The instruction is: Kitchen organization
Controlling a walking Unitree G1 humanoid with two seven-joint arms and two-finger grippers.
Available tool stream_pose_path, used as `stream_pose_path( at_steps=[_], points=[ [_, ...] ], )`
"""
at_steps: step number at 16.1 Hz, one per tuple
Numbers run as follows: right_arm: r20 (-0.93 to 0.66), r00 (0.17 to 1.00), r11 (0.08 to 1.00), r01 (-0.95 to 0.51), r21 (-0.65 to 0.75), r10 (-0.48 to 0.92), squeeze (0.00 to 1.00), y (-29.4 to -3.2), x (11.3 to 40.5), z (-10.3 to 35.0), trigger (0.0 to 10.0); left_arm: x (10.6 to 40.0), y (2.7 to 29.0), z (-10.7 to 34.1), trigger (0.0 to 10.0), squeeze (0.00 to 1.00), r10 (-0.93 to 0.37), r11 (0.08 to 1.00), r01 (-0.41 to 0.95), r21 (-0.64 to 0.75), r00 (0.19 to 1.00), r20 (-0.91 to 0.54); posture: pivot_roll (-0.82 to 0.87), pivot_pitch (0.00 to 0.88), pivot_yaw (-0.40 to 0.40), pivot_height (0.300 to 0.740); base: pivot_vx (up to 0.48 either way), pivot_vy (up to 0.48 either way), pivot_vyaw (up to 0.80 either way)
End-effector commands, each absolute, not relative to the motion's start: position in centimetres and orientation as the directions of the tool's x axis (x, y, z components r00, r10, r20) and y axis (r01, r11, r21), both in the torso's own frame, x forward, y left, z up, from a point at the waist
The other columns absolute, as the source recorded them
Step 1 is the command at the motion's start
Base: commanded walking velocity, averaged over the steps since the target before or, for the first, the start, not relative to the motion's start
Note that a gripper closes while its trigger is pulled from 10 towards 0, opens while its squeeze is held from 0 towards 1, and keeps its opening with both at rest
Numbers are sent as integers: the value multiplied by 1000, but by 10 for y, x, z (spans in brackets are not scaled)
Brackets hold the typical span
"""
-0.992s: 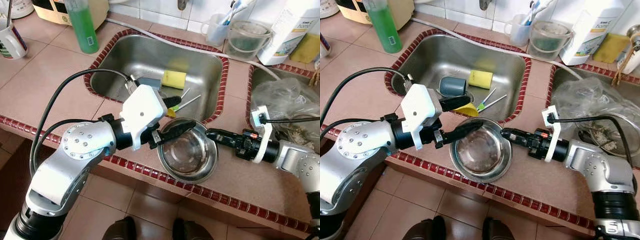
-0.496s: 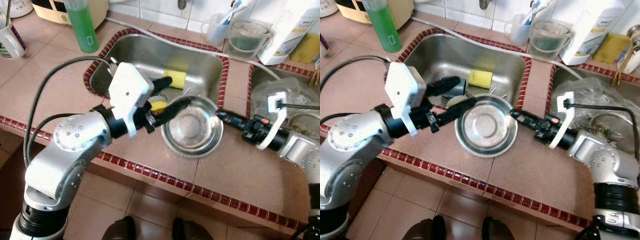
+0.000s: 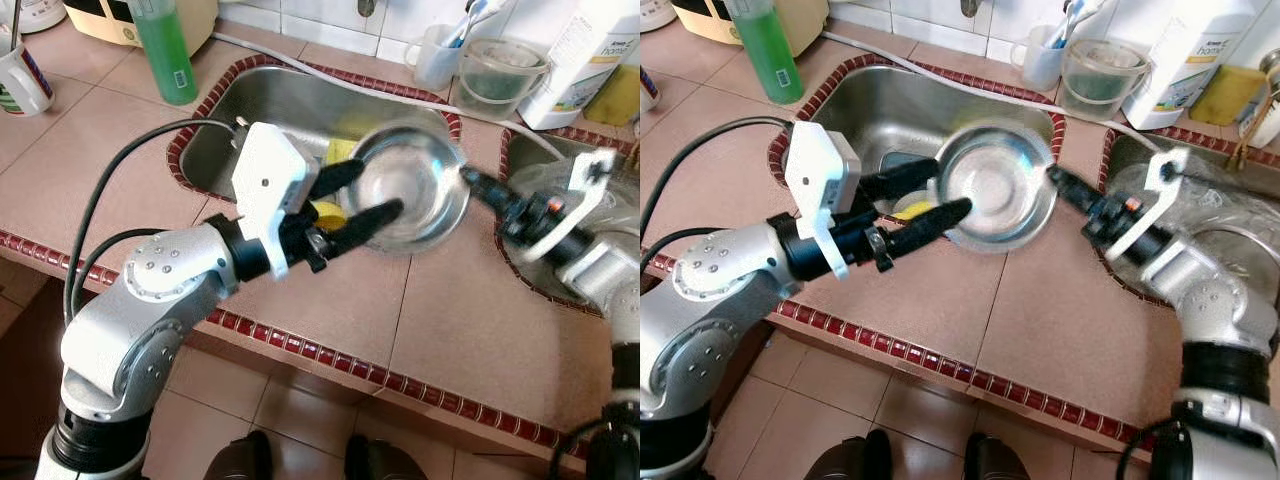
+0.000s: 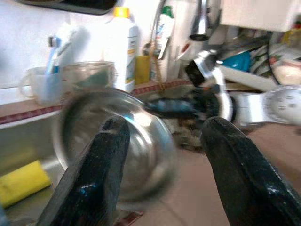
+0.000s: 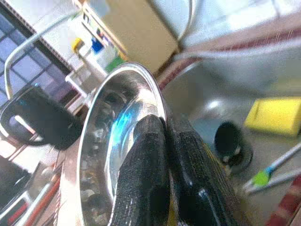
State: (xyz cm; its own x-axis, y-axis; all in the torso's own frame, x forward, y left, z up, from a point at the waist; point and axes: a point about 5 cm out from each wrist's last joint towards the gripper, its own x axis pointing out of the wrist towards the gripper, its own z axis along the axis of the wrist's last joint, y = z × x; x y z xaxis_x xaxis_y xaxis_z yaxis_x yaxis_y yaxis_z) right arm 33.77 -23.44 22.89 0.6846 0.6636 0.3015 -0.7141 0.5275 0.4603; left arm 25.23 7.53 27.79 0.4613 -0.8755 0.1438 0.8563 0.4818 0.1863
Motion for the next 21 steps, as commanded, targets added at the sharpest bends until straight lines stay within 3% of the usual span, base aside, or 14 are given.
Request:
stream_pose_path(
  at_steps=[1,6,12,19,20,21],
  points=[
    [326,713,559,-695,453,621,0,-241,340,234,10000,244,70,278,10000,0,-897,441,877,192,421,137,-35,258,-41,740,0,0,0],
    [361,749,601,-662,448,556,0,-242,356,243,10000,234,64,275,10000,0,-916,401,899,177,386,114,-28,282,-36,740,0,0,0],
    [316,762,625,-645,439,565,0,-235,367,239,10000,233,63,260,10000,0,-895,443,885,143,446,15,-27,382,-25,740,0,0,0],
    [152,807,693,-573,438,571,0,-227,383,225,10000,235,61,260,10000,0,-884,462,878,130,467,-14,-24,440,-15,740,0,0,0],
    [143,803,695,-577,430,578,1000,-226,386,227,10000,235,61,261,10000,0,-881,467,875,128,472,-11,-24,439,-18,740,0,0,0],
    [136,804,707,-578,407,579,1000,-225,387,229,10000,235,61,262,10000,0,-879,472,872,129,477,-7,-24,437,-20,740,0,0,0]
  ],
)
